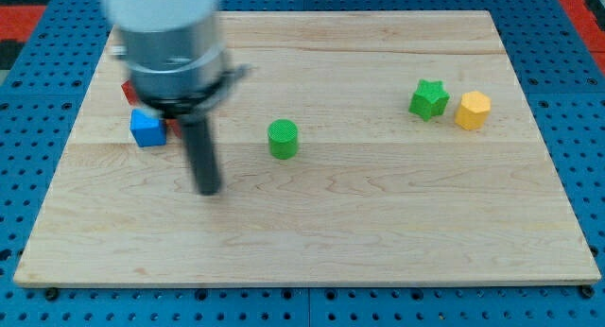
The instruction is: Slightly push the red star into the blue triangle
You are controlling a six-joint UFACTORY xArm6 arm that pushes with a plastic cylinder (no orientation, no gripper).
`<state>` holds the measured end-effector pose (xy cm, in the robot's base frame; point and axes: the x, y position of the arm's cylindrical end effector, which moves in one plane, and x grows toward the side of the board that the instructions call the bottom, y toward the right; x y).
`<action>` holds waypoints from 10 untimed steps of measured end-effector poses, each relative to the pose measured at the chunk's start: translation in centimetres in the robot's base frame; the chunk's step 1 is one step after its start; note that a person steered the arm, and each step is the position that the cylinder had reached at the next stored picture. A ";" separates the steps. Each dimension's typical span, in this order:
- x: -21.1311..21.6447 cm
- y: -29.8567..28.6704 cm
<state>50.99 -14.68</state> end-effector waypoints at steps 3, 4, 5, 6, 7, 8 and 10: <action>-6.3 -13.0; -10.7 -12.8; -13.2 -12.6; -14.9 -8.4; -15.1 -3.9; -14.4 -2.6; -12.5 -2.1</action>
<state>38.46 -16.79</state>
